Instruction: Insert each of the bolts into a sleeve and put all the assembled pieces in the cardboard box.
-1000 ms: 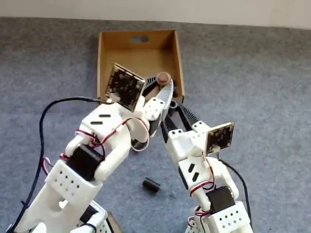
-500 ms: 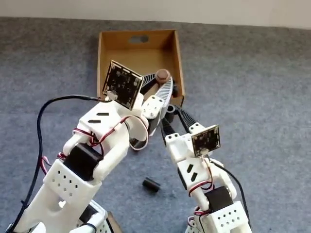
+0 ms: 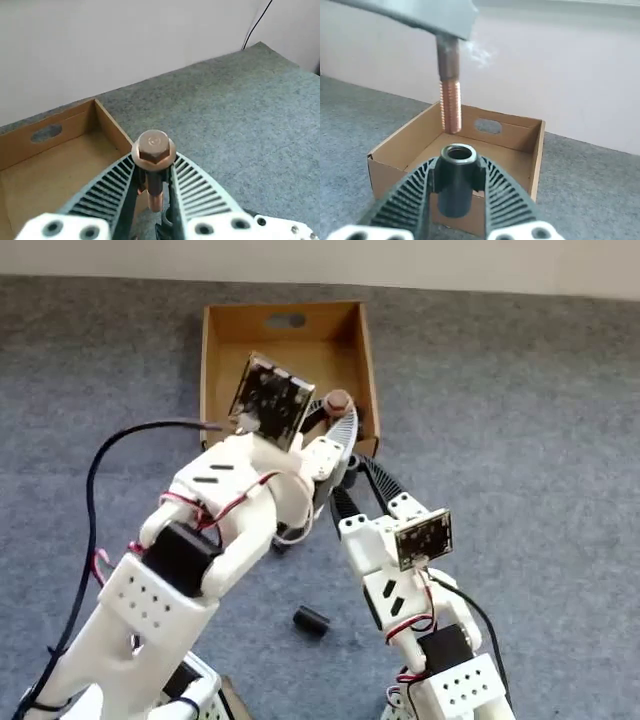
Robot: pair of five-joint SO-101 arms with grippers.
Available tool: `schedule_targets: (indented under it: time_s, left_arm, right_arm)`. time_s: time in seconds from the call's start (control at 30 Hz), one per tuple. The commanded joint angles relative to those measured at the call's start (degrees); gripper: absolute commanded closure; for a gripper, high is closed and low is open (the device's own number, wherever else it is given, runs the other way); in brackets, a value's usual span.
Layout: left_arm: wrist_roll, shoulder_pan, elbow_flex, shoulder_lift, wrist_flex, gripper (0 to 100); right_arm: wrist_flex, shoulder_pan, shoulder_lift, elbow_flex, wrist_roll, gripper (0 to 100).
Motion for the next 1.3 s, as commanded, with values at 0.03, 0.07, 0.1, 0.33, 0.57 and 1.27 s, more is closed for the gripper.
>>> schedule_targets:
  time_s: [0.03,0.07,0.1,0.33,0.57,1.27]
  left_arm:
    - [-0.18,0.92,-6.02,2.95,0.09,99]
    - [-0.18,0.92,-6.64,3.21,0.09,99]
    - [-0.18,0.92,-6.99,3.38,0.09,99]
    - [-0.18,0.92,-7.08,3.65,5.27,99]
    - [0.09,1.10,-7.16,3.65,5.36,99]
    - [0.09,3.91,-12.00,9.01,5.63,99]
  right_arm:
    - [-1.71,-0.22,-0.57,-0.40,0.70,99.1]
    - [-1.71,-0.22,-0.57,-0.40,0.70,99.1]
    - [-1.71,-0.22,-0.57,-0.40,0.70,99.1]
    - [-1.71,-0.13,-0.57,-0.40,0.70,99.1]
    - [-1.71,-0.13,-0.57,0.04,0.70,99.1]
    - [-1.71,-0.13,-0.57,0.92,0.70,99.1]
